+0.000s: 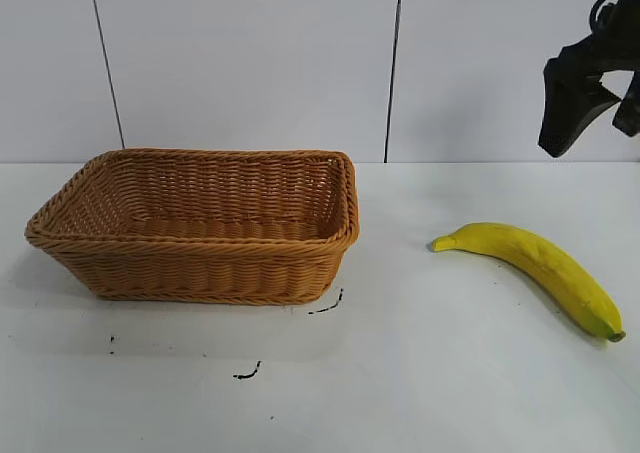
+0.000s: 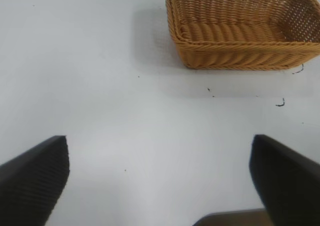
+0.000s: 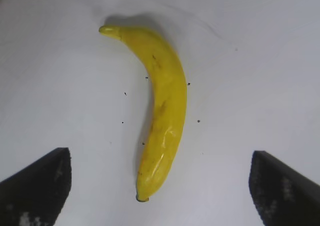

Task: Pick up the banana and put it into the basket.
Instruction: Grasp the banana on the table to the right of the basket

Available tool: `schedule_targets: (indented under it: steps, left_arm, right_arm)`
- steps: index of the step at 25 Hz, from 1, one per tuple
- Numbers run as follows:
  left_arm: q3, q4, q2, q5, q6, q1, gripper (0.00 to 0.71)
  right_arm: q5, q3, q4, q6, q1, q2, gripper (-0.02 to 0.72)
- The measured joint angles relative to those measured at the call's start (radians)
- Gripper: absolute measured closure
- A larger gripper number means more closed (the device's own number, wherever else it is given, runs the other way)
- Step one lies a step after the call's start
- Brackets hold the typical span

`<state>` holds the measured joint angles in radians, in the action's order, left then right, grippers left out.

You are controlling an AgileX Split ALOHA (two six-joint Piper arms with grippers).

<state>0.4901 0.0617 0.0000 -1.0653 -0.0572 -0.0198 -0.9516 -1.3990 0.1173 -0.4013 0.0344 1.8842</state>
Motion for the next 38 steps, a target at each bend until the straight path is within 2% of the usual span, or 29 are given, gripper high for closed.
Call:
schedule_targets:
  steps: [4,12,22,35,38]
  left_arm:
    - [0.0,0.0,0.0,0.0,0.0,0.0,0.015]
    - [0.0,-0.001,0.0,0.0,0.0,0.0,0.015]
    - [0.0,-0.001,0.0,0.0,0.0,0.0,0.015]
    - [0.0,-0.001,0.0,0.0,0.0,0.0,0.015]
    - [0.0,-0.001,0.0,0.0,0.0,0.0,0.015]
  right_arm:
    - [0.008,0.0,0.0,0.014,0.0,0.069,0.014]
    - [0.089,-0.001,-0.047,0.077,0.0,0.204,0.014]
    - [0.183,-0.002,-0.056,0.088,0.0,0.25,0.014]
    - [0.185,-0.003,-0.078,0.073,0.0,0.279,0.033]
    - [0.185,-0.003,-0.082,0.073,0.0,0.279,0.097]
